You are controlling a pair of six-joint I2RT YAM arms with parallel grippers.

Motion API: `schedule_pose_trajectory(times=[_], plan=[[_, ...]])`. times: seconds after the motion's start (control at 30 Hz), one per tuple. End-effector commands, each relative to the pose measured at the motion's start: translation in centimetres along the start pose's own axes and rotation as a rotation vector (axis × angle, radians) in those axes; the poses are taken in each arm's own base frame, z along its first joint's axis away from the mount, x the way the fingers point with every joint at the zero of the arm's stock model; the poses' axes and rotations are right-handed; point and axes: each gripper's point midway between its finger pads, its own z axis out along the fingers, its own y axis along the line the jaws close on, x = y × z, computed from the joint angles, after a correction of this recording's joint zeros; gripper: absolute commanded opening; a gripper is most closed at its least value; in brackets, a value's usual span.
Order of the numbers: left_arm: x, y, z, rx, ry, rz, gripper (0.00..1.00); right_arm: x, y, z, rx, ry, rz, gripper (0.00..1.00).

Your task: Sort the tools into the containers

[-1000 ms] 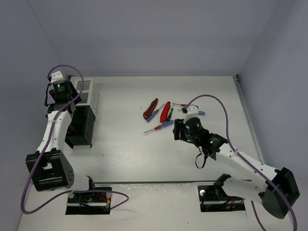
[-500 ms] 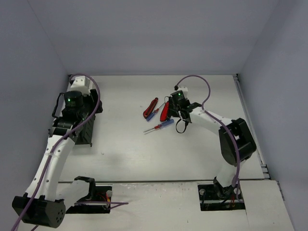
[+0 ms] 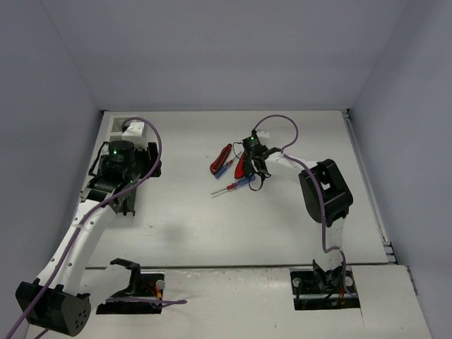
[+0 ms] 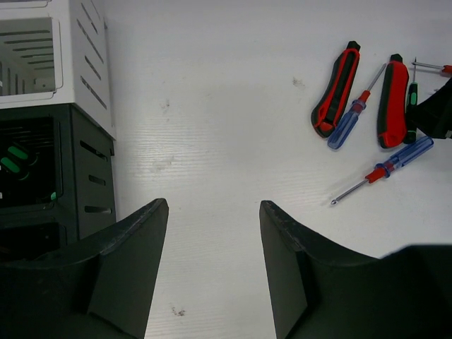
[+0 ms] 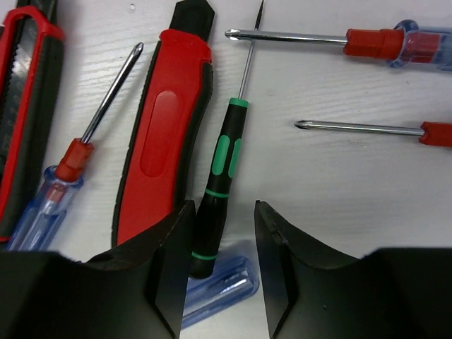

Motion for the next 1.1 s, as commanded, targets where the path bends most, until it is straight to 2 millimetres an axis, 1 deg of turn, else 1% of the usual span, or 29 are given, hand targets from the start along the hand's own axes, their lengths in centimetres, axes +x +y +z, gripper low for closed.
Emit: schedule_pose_trajectory(times=[0.0, 0.1, 0.2, 0.27, 0.3, 0.37, 0.47, 0.53, 0.6, 0.63, 0.67, 0.77, 0.83, 0.9, 0.97, 1.0, 1.07], plan=[[-2.3, -0.6, -0.5, 0.021, -0.077, 0.013, 0.51, -1.6, -0.1, 0.8, 0.035, -0.048, 0.049, 0.36], [-2.2, -0.8, -0.4, 0.03, -0.073, 0.012, 0.51, -0.8, -0.7, 1.4, 0.065, -0.038, 0.052, 0.35], [-2.1, -1.1, -0.3, 0.047, -0.069, 0.009, 0.51, -0.4, -1.3, 1.6, 0.093, -0.038, 0.058, 0.26], [-1.9, -1.5, -0.2, 0.066, -0.061, 0.0, 0.51, -0.1, -1.9, 1.2, 0.107, -0.039, 0.054, 0.18], [-1.8, -2.0, -0.2, 0.081, -0.056, 0.001, 0.51, 0.1, -2.2, 0.9, 0.113, -0.038, 0.046, 0.11], [-1.8, -3.1, -0.2, 0.125, -0.049, -0.011, 0.51, 0.4, -2.7, 0.2, 0.113, -0.038, 0.03, 0.0], [-2.0, -5.4, -0.6, 0.21, -0.033, -0.054, 0.51, 0.4, -2.9, -1.6, 0.087, -0.043, -0.018, 0.0], [-2.4, -6.8, -0.9, 0.267, -0.027, -0.084, 0.51, 0.2, -2.6, -3.0, 0.063, -0.059, -0.041, 0.0], [-2.6, -8.8, -1.4, 0.328, -0.008, -0.114, 0.51, -0.4, -2.5, -4.9, 0.039, -0.091, -0.073, 0.0], [-2.8, -9.4, -1.6, 0.346, -0.008, -0.124, 0.51, -0.5, -2.2, -5.7, 0.026, -0.102, -0.087, 0.0], [-3.0, -9.9, -1.8, 0.358, -0.01, -0.119, 0.51, -1.1, -2.0, -6.4, 0.015, -0.12, -0.085, 0.0], [-4.0, -13.0, -2.5, 0.456, -0.005, -0.173, 0.51, -1.4, -2.0, -9.1, -0.021, -0.167, -0.108, 0.0], [-4.1, -14.4, -2.4, 0.49, 0.014, -0.187, 0.51, -1.7, -1.8, -10.6, -0.041, -0.199, -0.122, 0.0], [-4.3, -15.9, -2.5, 0.529, 0.032, -0.2, 0.51, -2.4, -1.6, -12.6, -0.07, -0.25, -0.132, 0.0], [-4.1, -17.4, -2.4, 0.567, 0.058, -0.21, 0.51, -2.3, -0.8, -14.5, -0.137, -0.28, -0.163, 0.0], [-4.0, -18.1, -2.1, 0.582, 0.068, -0.213, 0.51, -1.7, -0.6, -15.2, -0.166, -0.286, -0.184, 0.0], [-4.5, -20.1, -2.2, 0.637, 0.059, -0.227, 0.52, -1.8, 1.2, -18.3, -0.278, -0.351, -0.22, 0.0]])
